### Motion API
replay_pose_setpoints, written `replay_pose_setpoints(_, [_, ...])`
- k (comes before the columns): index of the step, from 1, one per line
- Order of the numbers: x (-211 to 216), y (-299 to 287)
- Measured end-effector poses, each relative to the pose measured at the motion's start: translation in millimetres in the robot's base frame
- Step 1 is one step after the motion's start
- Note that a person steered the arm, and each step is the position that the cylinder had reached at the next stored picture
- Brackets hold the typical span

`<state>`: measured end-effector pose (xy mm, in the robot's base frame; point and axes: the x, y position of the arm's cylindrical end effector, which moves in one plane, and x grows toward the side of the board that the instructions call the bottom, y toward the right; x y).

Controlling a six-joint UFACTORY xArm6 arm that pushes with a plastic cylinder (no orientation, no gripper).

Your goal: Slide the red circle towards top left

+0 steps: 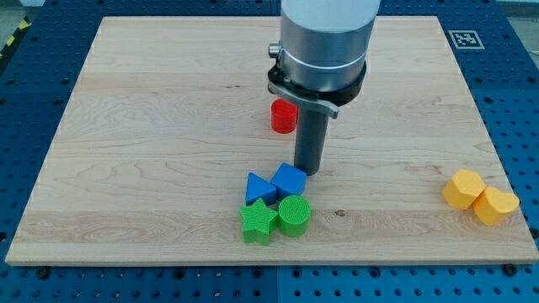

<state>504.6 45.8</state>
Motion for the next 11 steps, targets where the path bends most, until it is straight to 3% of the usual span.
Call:
replay_pose_setpoints(1, [-21,19])
replay_pose_setpoints(8, [-55,19])
replay_pose_setpoints(11, [-87,-67])
